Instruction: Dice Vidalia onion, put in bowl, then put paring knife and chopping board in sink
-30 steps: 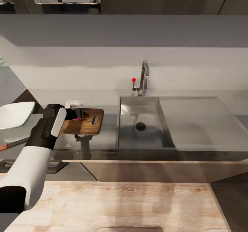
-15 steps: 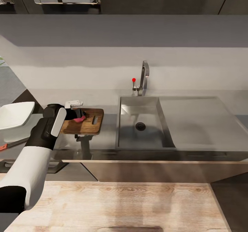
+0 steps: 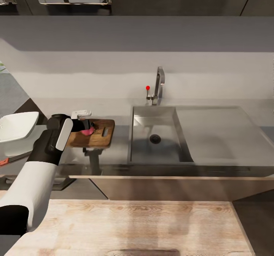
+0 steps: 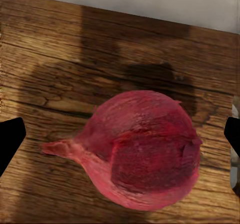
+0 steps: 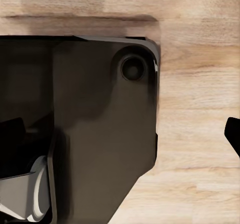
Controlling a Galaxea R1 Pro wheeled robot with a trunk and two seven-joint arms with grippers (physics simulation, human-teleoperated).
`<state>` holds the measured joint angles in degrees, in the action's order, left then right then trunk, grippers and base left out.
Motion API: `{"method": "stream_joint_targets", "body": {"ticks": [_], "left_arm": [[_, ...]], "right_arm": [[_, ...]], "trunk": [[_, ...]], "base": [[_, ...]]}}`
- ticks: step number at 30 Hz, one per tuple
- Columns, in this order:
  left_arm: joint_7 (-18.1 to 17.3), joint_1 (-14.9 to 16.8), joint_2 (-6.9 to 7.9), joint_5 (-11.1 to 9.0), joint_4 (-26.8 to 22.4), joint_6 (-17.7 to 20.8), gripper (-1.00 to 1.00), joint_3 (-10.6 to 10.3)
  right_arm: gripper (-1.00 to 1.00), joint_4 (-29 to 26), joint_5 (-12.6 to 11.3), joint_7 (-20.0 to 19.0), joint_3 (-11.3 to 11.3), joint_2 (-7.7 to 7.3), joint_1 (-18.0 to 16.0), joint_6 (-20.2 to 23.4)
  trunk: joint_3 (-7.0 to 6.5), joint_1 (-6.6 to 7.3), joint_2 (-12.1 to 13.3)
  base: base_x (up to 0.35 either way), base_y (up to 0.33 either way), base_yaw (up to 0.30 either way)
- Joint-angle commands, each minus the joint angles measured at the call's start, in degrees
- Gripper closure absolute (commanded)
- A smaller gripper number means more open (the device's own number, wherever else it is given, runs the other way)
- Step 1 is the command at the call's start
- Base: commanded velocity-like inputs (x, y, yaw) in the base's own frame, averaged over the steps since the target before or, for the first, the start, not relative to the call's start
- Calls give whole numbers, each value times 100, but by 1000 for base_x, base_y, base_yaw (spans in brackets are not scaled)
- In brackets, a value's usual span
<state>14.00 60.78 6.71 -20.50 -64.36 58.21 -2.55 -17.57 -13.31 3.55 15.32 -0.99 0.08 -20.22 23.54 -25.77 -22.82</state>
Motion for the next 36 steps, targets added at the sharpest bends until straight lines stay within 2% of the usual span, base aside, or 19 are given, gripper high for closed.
{"method": "stream_joint_targets", "body": {"ticks": [1,31,36], "left_arm": [[59,4,6,-60,-5,15,-100,-15],[59,4,10,-59,63,7,-100,20],[59,4,4,-59,190,7,-100,18]], "right_arm": [[-100,-9,-38,38,49,-2,1,-10],[-100,-9,-31,40,42,2,1,-11],[-100,-9,-32,40,42,2,1,-12]], "trunk": [[6,-1,-10],[-255,-1,-10],[-301,-1,-10]], "base": [[-191,0,0],[-329,0,0],[-337,0,0]]}}
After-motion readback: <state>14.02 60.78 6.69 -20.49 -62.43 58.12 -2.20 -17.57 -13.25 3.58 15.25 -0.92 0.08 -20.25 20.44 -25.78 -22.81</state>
